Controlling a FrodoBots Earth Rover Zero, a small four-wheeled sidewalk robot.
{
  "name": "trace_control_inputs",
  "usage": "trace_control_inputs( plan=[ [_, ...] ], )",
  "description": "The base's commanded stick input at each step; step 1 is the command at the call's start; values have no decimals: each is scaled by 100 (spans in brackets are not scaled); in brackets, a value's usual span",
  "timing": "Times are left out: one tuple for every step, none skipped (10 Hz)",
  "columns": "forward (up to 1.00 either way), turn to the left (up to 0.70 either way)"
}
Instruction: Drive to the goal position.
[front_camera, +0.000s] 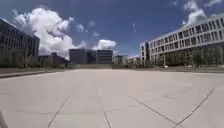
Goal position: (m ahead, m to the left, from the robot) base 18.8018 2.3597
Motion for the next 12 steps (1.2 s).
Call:
trace_control_inputs(
  plan=[
    [70,0],
    [70,0],
    [70,0],
    [70,0],
    [70,0],
    [70,0],
    [70,0],
    [70,0],
    [70,0],
    [70,0],
    [70,0],
    [70,0]
  ],
)
